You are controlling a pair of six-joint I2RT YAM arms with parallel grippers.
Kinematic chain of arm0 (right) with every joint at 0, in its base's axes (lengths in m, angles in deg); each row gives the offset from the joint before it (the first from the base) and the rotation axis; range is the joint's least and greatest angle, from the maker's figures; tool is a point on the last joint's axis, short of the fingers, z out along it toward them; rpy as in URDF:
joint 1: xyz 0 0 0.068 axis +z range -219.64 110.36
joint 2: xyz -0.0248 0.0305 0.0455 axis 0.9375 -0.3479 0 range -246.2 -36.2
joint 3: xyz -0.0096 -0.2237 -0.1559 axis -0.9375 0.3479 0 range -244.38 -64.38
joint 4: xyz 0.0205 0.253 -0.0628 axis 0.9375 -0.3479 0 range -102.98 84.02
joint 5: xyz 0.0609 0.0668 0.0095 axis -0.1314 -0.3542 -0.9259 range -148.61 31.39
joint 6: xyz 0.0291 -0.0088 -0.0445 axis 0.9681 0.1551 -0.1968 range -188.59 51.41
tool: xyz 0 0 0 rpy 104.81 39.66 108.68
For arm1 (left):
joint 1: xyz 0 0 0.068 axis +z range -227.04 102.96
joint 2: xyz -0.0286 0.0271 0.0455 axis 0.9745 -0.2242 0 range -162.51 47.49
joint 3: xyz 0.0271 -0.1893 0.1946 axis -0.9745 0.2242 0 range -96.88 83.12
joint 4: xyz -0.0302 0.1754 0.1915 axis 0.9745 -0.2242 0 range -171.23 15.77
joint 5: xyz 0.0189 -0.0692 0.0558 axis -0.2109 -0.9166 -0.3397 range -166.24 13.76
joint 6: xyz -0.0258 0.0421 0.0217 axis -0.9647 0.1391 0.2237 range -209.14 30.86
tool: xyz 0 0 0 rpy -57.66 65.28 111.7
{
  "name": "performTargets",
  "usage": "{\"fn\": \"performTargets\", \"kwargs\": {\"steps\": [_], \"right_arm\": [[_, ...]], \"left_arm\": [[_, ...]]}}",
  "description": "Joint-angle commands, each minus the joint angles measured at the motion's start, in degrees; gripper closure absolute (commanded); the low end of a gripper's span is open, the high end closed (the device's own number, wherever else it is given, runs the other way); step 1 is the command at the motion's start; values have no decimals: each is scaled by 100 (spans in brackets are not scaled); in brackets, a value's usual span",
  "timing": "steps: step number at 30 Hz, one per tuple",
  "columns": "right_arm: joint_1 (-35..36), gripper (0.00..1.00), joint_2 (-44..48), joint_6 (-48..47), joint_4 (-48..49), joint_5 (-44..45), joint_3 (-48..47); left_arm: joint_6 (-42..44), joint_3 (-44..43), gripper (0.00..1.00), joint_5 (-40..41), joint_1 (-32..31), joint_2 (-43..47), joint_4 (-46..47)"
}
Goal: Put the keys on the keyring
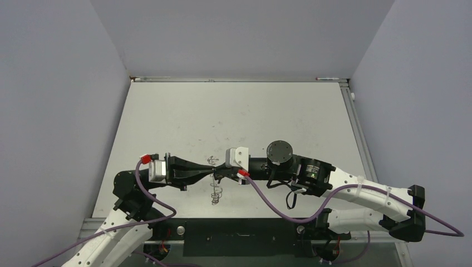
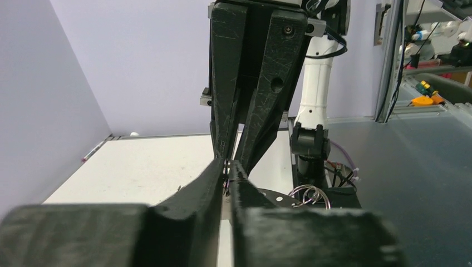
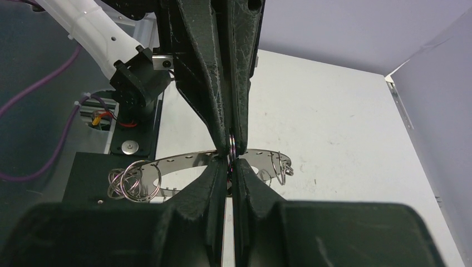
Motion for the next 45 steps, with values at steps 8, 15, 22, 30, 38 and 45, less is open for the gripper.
{"fn": "performTargets", "kwargs": {"steps": [8, 15, 22, 30, 38, 45], "right_arm": [[16, 95, -780, 165, -2070, 1377, -1334], [-15, 95, -1443, 595, -3809, 2055, -2168], [-9, 95, -2034, 884, -5121, 2899, -2775], [24, 95, -2040, 792, -5079, 3019, -2554], [145, 95, -1898, 570, -4865, 2511, -2561], [320, 95, -1727, 470, -4710, 2159, -2545]], "left_arm": [[565, -160, 37, 573, 54, 253, -605], [1577, -473, 34, 1034, 63, 352, -1952], [2262, -561, 35, 1489, 63, 454, -2671], [2404, -625, 43, 1237, 58, 184, -2921], [1853, -602, 52, -125, 45, -429, -2289], [1289, -432, 58, -358, -84, -610, -1606]]}}
